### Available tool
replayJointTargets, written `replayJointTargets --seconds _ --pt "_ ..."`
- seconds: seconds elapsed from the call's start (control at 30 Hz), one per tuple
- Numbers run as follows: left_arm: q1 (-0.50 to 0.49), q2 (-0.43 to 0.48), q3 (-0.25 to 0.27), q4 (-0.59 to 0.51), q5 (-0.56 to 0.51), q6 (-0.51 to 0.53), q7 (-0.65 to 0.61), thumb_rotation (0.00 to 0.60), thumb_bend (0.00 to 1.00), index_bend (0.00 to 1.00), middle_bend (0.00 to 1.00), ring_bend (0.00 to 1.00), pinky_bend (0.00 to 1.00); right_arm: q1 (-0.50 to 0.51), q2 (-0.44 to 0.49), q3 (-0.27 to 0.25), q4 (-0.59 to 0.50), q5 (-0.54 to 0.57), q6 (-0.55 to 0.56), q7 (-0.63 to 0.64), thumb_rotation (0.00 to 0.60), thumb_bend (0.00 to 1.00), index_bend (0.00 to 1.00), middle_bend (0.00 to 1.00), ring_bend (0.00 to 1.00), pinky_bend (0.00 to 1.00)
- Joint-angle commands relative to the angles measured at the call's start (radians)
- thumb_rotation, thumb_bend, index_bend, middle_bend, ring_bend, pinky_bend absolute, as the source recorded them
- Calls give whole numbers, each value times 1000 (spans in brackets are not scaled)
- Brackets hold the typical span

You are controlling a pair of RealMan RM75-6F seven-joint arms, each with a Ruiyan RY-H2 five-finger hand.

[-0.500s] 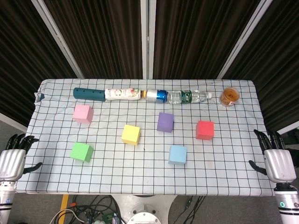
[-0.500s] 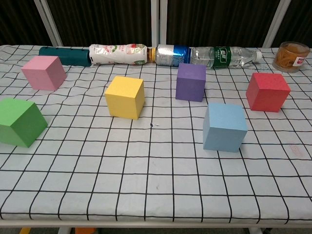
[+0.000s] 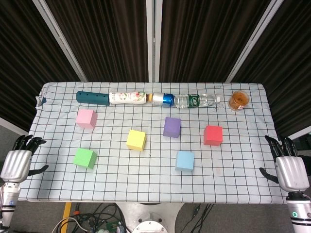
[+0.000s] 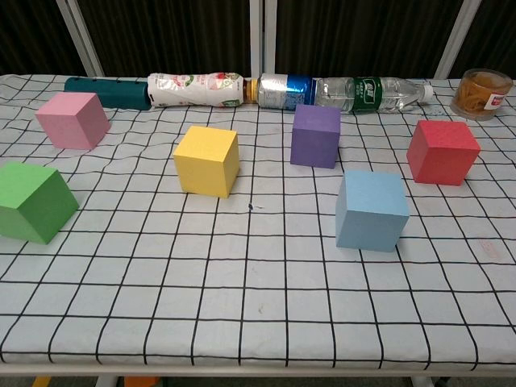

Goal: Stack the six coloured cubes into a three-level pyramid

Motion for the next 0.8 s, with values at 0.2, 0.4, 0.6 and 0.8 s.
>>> replayJointTargets --seconds 0.2,0.4,0.6,0.8 --pt "-218 15 -82 103 -15 -269 -223 600 39 265 193 101 91 7 2 -1 -2 -8 -6 -1 600 91 5 148 21 69" --pt "-389 -52 -126 255 -48 -475 -292 600 39 265 193 101 91 10 7 0 -15 -9 -8 -15 600 91 5 148 21 69" --pt "-520 -157 -134 436 -81 -642 -324 600 41 244 186 101 91 5 14 1 -28 -1 -2 -28 600 91 5 148 21 69" --pt "-600 -243 -126 571 -104 -751 -349 600 41 224 157 101 92 5 18 4 -30 9 -5 -29 600 91 6 148 21 69"
